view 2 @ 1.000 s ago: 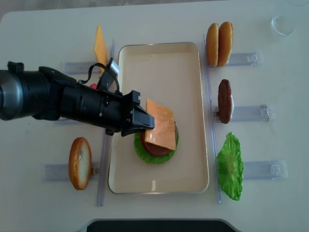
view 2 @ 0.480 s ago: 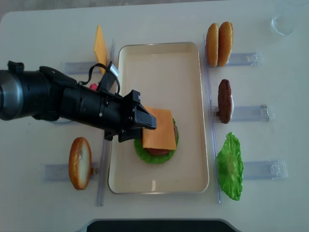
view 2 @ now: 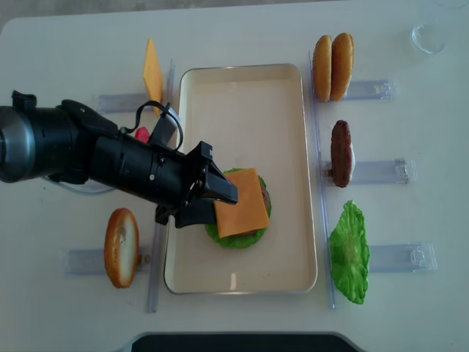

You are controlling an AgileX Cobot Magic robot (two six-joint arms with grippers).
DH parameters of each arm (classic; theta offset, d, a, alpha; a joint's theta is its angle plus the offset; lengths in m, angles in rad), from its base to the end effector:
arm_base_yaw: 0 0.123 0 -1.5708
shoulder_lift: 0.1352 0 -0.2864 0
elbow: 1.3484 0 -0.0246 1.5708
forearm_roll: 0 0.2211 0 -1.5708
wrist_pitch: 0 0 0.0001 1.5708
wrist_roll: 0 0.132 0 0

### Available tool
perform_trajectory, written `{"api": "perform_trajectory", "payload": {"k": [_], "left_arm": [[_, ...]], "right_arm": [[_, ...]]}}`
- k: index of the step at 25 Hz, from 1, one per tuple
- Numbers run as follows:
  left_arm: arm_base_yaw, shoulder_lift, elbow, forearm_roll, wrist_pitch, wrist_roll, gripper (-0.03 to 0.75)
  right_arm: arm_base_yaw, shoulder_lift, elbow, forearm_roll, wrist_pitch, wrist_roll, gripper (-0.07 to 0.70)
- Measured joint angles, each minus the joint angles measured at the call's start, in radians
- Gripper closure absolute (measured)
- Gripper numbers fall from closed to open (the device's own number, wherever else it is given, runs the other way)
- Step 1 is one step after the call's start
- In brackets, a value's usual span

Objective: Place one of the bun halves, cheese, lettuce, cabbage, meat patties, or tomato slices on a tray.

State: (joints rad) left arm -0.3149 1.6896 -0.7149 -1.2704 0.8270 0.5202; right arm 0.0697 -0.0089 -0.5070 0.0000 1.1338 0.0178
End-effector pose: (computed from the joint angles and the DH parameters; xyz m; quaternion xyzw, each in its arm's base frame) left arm 0.2229 -0.1703 0.1569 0.0693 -0.9091 0.4105 0.0158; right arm -0.0022 -0.0002 0.2378 -0.0225 0.8675 0.0217 0.4964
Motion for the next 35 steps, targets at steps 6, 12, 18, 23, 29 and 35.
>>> {"api": "perform_trajectory", "payload": {"k": [6,12,18,23,29,35], "left_arm": [[0.0,0.0,0.0,0.046,-0.005,-0.05,0.273],[0.0,0.0,-0.001,0.051,-0.027,-0.061,0.272],[0.0,0.0,-0.001,0.051,-0.042,-0.062,0.272],[0.0,0.0,-0.001,0.053,-0.055,-0.076,0.272],[0.0,0.0,-0.001,0.15,-0.056,-0.161,0.272],[0.0,0.0,-0.003,0.225,-0.038,-0.207,0.272]], "right_arm": [[0.0,0.0,0.0,0.0,0.0,0.0,0.117],[0.0,0.0,0.0,0.0,0.0,0.0,0.117],[0.0,0.0,0.0,0.0,0.0,0.0,0.117],[0.0,0.0,0.0,0.0,0.0,0.0,0.117],[0.0,0.0,0.0,0.0,0.0,0.0,0.117],[0.0,0.0,0.0,0.0,0.0,0.0,0.117]]}}
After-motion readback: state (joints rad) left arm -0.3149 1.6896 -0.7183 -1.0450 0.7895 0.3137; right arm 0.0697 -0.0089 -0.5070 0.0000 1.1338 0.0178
